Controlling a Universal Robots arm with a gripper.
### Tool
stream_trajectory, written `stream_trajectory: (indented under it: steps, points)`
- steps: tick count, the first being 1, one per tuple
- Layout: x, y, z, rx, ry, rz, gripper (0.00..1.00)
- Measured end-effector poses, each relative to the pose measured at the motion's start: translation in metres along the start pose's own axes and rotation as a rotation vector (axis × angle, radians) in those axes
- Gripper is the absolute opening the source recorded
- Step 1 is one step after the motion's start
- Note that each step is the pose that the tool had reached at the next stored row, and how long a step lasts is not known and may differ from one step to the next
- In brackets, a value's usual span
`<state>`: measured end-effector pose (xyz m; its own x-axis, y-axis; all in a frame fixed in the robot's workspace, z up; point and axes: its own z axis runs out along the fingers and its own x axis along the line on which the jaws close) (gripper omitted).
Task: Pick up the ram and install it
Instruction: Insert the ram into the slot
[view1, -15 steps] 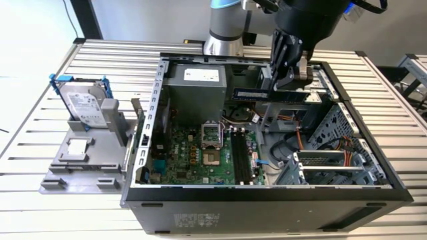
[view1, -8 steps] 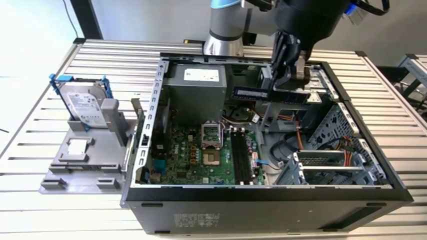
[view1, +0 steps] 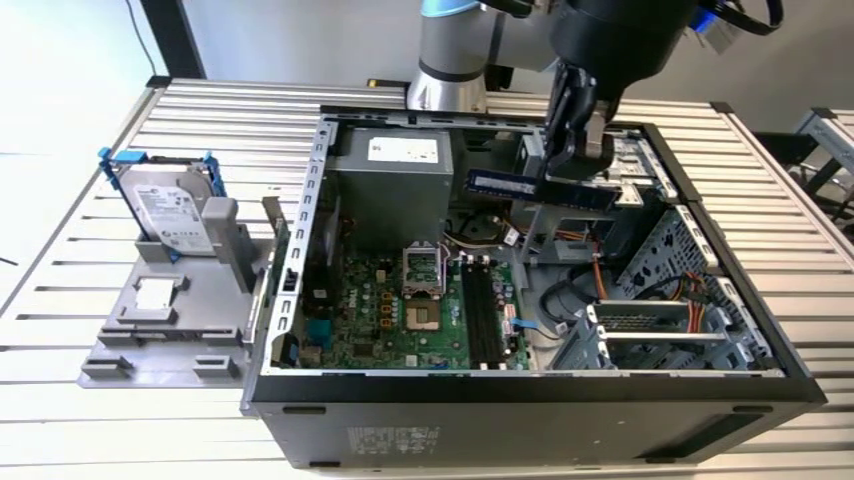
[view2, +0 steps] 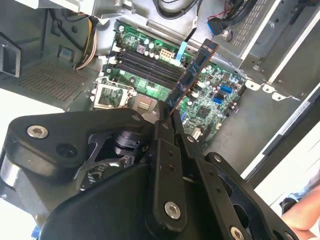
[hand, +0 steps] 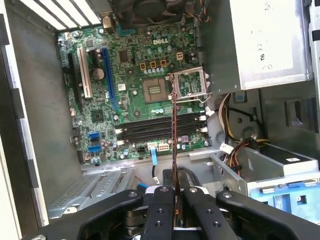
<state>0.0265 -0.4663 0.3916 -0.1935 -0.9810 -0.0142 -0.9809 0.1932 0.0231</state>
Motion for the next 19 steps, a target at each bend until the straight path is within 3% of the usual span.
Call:
stream_trajectory:
  steps: [7, 19]
  points:
    - [0.0000, 0.0000, 0.0000, 0.0010, -0.0016, 0.067, 0.00]
    - [0.0000, 0.0000, -0.0001, 0.0031, -0.0051, 0.220, 0.00]
